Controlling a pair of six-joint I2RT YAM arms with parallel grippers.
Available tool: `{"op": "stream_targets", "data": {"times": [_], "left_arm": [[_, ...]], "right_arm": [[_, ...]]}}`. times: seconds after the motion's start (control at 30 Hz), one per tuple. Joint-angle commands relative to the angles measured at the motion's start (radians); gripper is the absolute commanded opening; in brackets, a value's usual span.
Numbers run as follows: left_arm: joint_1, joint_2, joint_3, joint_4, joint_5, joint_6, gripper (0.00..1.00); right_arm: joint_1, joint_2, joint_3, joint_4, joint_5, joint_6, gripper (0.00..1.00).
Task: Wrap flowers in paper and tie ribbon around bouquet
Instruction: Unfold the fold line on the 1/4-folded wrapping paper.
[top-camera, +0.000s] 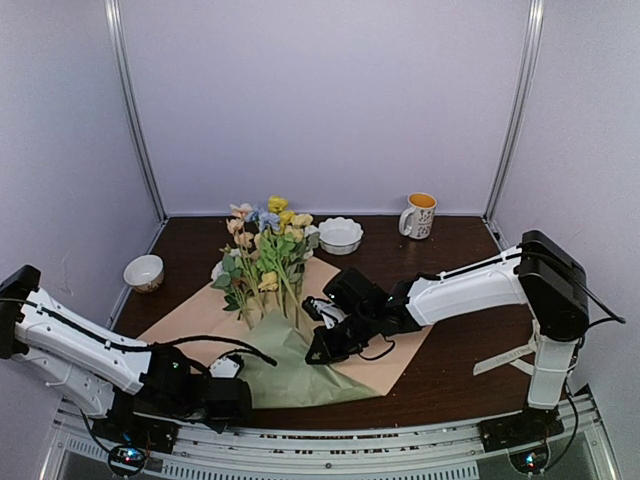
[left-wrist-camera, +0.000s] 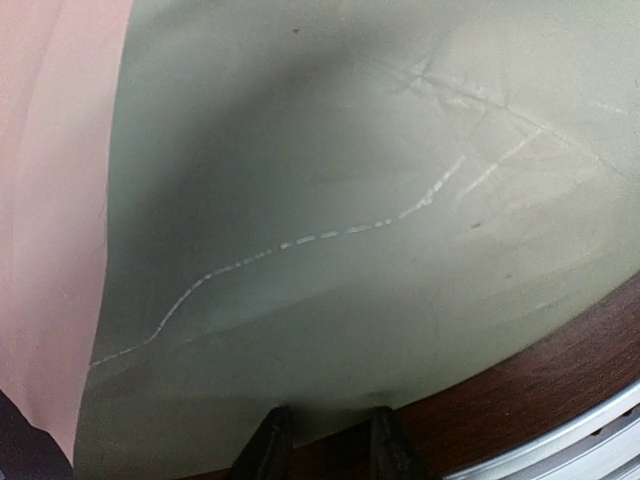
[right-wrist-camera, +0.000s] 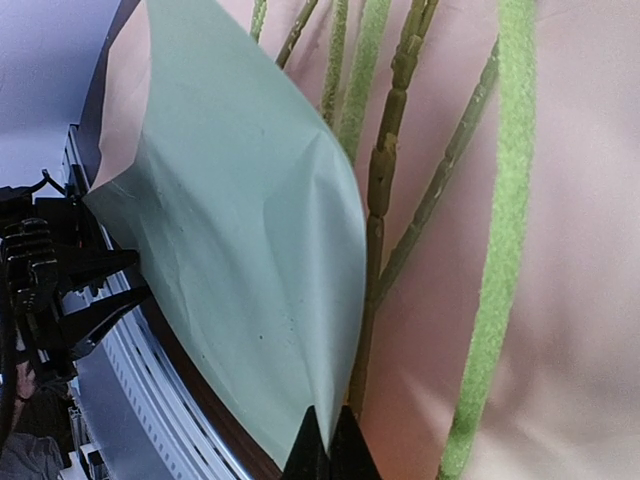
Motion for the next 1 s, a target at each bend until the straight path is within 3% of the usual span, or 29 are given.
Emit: {"op": "stream_targets", "data": {"times": [0.0, 0.27, 0.4, 0.73, 0.97], "left_arm": [[-0.002, -0.006, -0.007, -0.001, 0.056, -0.007, 0.30], [-0.014, 0.058, 0.283, -0.035, 0.016, 0.291, 0.27], [0.014, 0.086, 0.288, 0.019, 0.000, 0.339, 0.27], [0.108, -0.004, 0.010, 0.116, 0.058, 0.192, 0.24], [0.120, -0.144, -0.181, 0.084, 0.127, -0.100, 0.24]], "right_arm": [[-0.006, -0.017, 0.002, 0.010, 0.033, -0.006, 0.00], [-0.006, -0.016, 0.012, -0.011, 0.036, -0.013, 0.00], [-0.006, -0.019, 0.016, -0.017, 0.039, -0.016, 0.00], [-0.006, -0.017, 0.013, -0.029, 0.038, -0.024, 0.00], [-0.006, -0.023, 0.010, -0.037, 0.039, -0.031, 0.00]]}}
